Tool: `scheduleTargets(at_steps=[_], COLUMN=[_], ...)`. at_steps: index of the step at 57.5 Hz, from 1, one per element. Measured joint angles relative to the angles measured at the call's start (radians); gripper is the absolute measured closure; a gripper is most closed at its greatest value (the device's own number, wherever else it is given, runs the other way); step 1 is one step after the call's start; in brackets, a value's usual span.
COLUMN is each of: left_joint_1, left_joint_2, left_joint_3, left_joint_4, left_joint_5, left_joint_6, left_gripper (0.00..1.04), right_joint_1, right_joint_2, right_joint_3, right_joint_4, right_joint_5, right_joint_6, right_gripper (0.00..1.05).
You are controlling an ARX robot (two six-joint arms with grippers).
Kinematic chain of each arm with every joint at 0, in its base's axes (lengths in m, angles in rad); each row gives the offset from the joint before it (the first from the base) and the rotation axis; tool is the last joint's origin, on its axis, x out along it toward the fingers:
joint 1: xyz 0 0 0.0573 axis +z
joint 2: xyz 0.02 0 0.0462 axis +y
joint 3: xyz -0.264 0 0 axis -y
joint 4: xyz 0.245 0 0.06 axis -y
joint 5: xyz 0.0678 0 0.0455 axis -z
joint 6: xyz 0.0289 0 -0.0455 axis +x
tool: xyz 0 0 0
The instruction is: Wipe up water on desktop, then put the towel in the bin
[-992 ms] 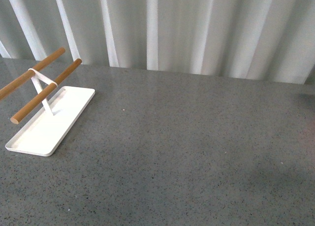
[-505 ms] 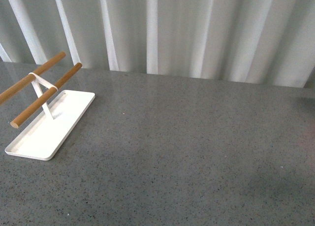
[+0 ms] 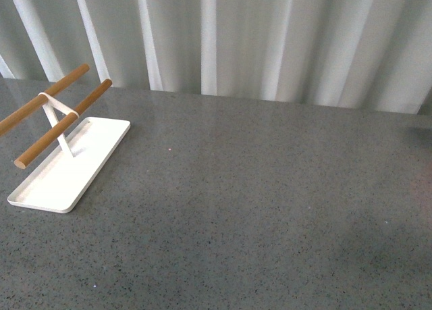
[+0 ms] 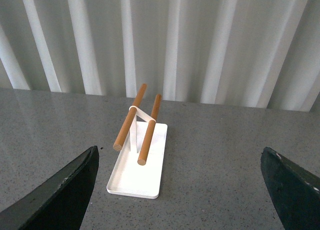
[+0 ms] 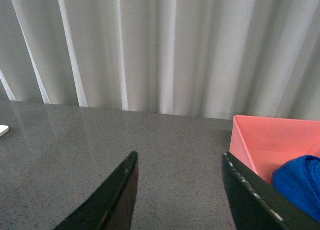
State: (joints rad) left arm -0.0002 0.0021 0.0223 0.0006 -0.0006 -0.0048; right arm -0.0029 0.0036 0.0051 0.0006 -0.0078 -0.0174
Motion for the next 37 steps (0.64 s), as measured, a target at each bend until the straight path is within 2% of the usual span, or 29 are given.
scheduleTargets(at_steps=[12, 14, 18, 37], left_joint_1=[0.0, 0.0, 0.0, 0.0], left_joint_2=[0.0, 0.0, 0.0, 0.0], left_joint_3=[0.0, 0.0, 0.0, 0.0], left_joint_4=[0.0, 0.0, 0.0, 0.0], left_joint_5=[0.0, 0.0, 0.0, 0.0], left_joint_6=[0.0, 0.0, 0.0, 0.0], left_gripper=[0.07, 0.07, 0.07, 0.07], right_joint_1=[0.0, 0.0, 0.0, 0.0], right_joint_2=[0.0, 0.0, 0.0, 0.0], right_joint_3=[0.0, 0.0, 0.0, 0.0], right_joint_4=[0.0, 0.0, 0.0, 0.0], right_joint_5=[0.0, 0.0, 0.0, 0.0], right_joint_6=[0.0, 0.001, 0.001, 0.001], right_gripper=[0.07, 0.05, 0.08, 0.07])
